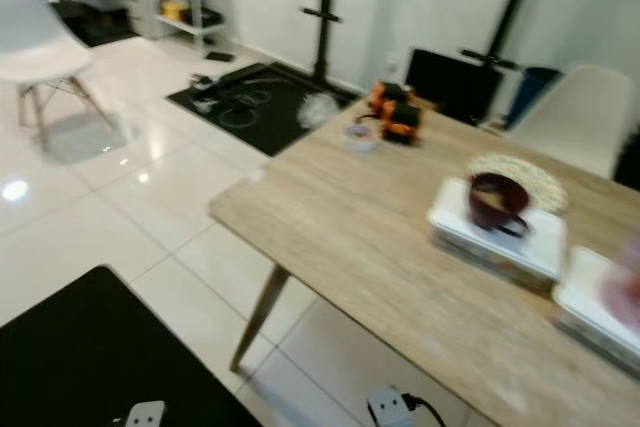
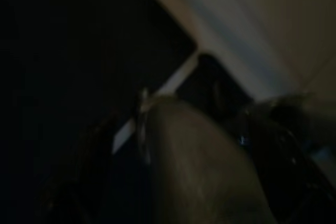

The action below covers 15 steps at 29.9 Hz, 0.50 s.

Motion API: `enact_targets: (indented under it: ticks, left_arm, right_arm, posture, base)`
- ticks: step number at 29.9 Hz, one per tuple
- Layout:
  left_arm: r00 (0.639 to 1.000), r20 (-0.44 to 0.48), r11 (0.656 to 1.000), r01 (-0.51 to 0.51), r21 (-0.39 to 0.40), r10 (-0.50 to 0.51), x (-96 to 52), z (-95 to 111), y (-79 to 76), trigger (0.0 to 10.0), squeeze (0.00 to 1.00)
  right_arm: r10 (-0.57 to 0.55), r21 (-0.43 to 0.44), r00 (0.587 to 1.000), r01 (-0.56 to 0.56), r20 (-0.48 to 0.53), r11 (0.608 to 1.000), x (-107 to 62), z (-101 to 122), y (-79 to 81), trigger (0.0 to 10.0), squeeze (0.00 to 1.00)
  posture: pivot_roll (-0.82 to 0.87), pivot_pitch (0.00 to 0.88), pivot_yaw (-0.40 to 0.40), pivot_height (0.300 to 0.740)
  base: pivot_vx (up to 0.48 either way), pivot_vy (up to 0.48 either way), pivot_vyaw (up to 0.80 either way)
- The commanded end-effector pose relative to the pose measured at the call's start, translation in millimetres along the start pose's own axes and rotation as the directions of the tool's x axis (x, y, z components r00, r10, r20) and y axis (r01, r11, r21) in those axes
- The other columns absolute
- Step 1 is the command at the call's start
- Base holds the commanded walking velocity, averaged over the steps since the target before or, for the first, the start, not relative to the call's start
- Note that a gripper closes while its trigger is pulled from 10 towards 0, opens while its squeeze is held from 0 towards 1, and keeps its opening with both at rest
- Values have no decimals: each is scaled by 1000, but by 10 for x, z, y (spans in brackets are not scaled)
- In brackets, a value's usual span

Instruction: Restocking fridge

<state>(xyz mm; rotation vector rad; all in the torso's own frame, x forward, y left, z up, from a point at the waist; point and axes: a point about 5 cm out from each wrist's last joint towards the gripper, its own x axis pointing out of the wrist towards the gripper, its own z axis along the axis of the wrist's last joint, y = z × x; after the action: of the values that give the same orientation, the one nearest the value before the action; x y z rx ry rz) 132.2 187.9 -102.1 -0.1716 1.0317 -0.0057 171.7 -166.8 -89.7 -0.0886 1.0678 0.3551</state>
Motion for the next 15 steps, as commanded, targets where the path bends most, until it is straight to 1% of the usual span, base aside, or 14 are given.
enact_targets:
  ticks: [1,4,15]
  left_arm:
    - [999,-42,1000,17,-11,-17,-5,-111,-60,10000,0]
    - [999,-38,1000,17,-15,-18,-3,-103,-63,10000,0]
    - [999,-38,1000,13,-21,-14,-5,-111,-62,10000,0]
  right_arm:
    - [-22,21,999,23,-50,1000,-43,-159,-73,10000,0]
    - [-24,24,999,25,-45,999,-43,-155,-75,10000,0]
    - [-27,26,999,28,-33,999,-44,-139,-83,10000,0]
  posture:
    - [-39,0,-51,740]
    - [-39,0,-51,740]
    - [-37,0,-51,740]
  base:
    - [0,0,-788]
    - [0,0,-788]
    - [0,0,0]
